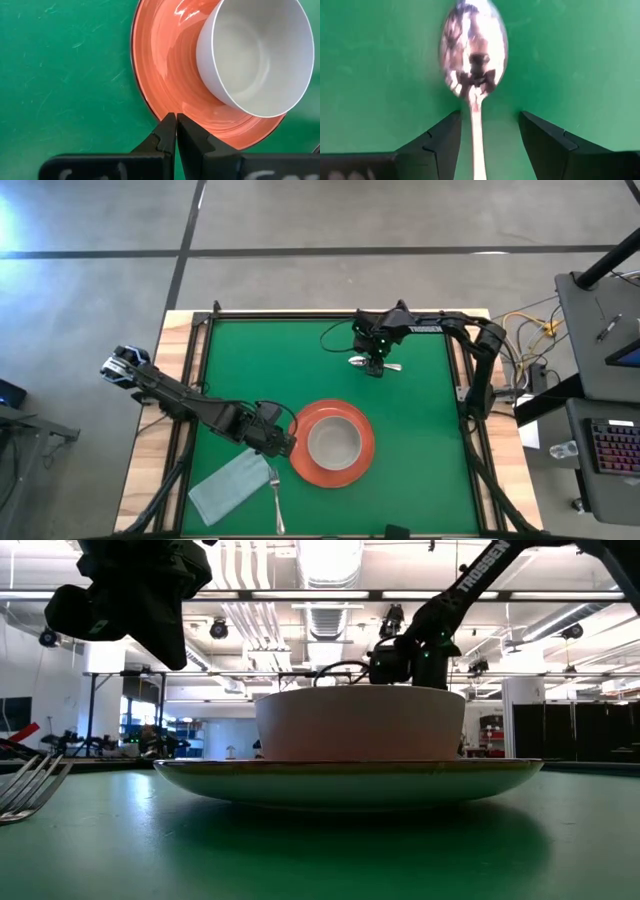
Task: Set table place
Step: Put the silver spoon into the gray bowl
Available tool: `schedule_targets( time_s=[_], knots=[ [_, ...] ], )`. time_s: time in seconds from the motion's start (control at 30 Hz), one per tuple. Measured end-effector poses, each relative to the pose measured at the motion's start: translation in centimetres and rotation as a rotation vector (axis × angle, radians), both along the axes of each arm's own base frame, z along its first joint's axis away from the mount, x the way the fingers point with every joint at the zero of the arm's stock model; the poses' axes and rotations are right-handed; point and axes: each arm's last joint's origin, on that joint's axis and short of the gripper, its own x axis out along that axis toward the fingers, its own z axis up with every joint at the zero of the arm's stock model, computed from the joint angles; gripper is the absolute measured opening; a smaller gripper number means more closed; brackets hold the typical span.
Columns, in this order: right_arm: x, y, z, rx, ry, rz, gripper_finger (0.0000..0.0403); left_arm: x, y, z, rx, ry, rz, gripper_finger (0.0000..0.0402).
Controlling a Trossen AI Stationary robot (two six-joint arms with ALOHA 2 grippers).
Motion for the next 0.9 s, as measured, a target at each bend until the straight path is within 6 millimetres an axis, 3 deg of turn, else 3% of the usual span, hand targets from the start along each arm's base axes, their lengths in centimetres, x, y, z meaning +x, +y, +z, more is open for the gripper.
schedule_targets(
  time_s=[0.33, 0.53, 0.73, 0.9],
  knots=[
    [0.57, -0.36, -0.03, -0.028, -0.055, -0.025, 0.0171, 0.02, 0.04, 0.00, -0.003, 0.002, 0.000, 0.0000],
    [0.67, -0.46, -0.49, -0.021, -0.043, -0.033, 0.0114, 0.02, 0.04, 0.00, -0.003, 0.001, 0.000, 0.0000],
    [0.75, -0.50, -0.43, -0.026, -0.048, -0.032, 0.0026, 0.01, 0.04, 0.00, -0.003, 0.002, 0.000, 0.0000],
    [0.49, -0.36, 0.37, 0.056, -0.062, -0.090, 0.0014, 0.00, 0.05, -0.04, -0.002, 0.002, 0.000, 0.0000]
  ],
)
